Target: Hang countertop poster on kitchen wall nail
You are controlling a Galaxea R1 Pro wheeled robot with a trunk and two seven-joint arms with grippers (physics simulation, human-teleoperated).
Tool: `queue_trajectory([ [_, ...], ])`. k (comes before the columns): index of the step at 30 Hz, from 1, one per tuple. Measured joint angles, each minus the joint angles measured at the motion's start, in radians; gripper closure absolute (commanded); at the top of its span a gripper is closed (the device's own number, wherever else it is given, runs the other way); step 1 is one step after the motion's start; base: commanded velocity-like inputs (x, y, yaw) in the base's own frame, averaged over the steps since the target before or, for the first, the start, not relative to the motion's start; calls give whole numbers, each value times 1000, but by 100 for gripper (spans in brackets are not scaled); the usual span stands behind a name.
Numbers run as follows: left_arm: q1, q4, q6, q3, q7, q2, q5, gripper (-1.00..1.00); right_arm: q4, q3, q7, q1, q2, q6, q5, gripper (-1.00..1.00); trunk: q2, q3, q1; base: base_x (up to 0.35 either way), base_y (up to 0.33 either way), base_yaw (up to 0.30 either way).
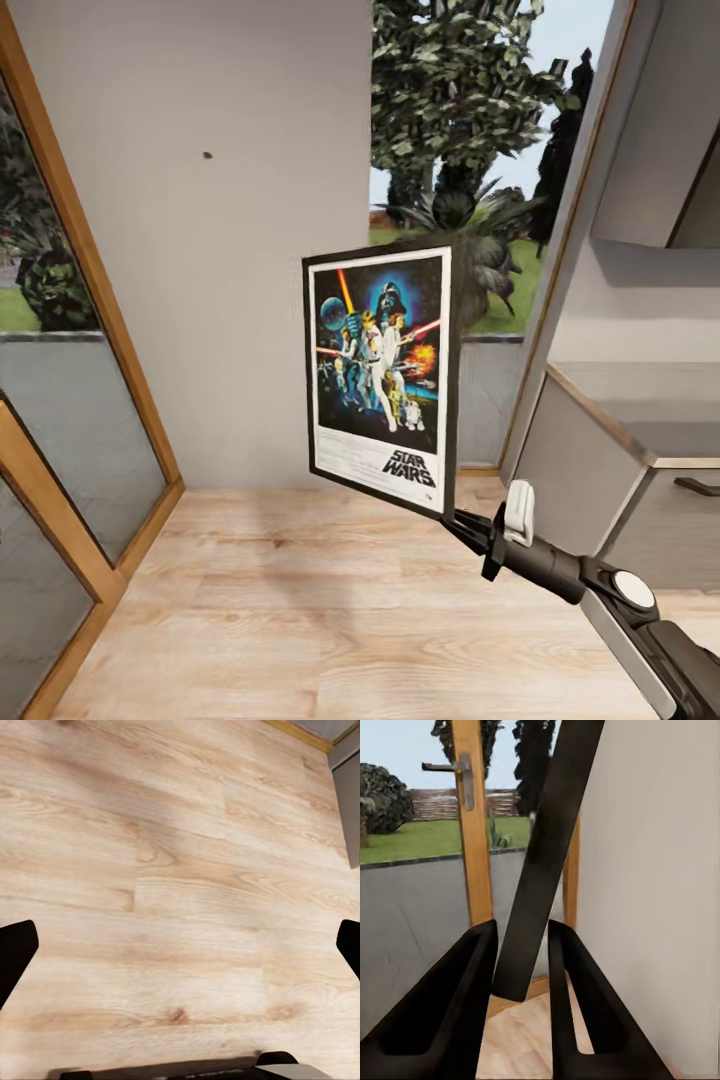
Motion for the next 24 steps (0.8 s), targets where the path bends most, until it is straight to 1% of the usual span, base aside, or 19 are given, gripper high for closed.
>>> queue_trajectory([
  [1, 0, 0, 0, -3, 1, 0, 0, -100, 0, 0, 2, 0, 0, 0, 14, 100, 0, 0, 0, 0, 100, 0],
  [4, 0, -1, 1, -6, 1, -1, 0, -100, 2, -1, 4, 0, 0, 1, 30, 100, 0, 0, 0, 0, 58, 0],
  [7, 0, -1, 1, -8, 1, -1, -1, -100, 5, -4, 14, 0, -4, 4, 35, 100, 0, 0, 0, 0, 20, 0],
  [10, 0, -1, 1, -10, 1, -2, -1, -100, 8, -11, 47, -3, -7, 8, 38, 100, 0, 0, 0, 0, 8, 0],
  [12, 0, -1, 1, -12, 1, -3, -2, -100, 9, -18, 87, -10, -9, 11, 40, 100, 0, 0, 0, 0, 3, 0],
  [15, 0, -1, 0, -12, 1, -3, -2, -100, 10, -32, 107, -17, -11, 14, 41, 100, 0, 0, 0, 0, 1, 0],
  [17, 0, -2, 1, -13, 0, -3, -3, -100, 10, -70, 123, -29, -18, 36, 40, 100, 0, 0, 0, 0, 0, 0],
  [18, 0, -2, 0, -14, 0, -4, -3, -100, 11, -105, 157, -43, -31, 86, 40, 100, 0, 0, 0, 0, 0, 0],
  [19, 0, -2, 1, -14, 0, -4, -3, -100, 12, -118, 172, -49, -34, 103, 40, 100, 0, 0, 0, 0, 0, 0],
  [20, 0, -1, 0, -15, 0, -4, -3, -100, 12, -140, 195, -65, -39, 132, 41, 100, 0, 0, 0, 0, 0, 0],
  [22, 0, -1, 0, -14, 0, -4, -3, -100, 13, -167, 218, -88, -45, 171, 42, 100, 0, 0, 0, 0, 0, 0],
  [23, 0, -2, 0, -15, 0, -4, -3, -100, 13, -174, 224, -95, -48, 182, 43, 100, 0, 0, 0, 0, 0, 0],
  [24, 0, -2, 0, -15, 0, -4, -3, -100, 12, -185, 240, -111, -63, 204, 43, 100, 0, 0, 0, 0, 0, 0],
])
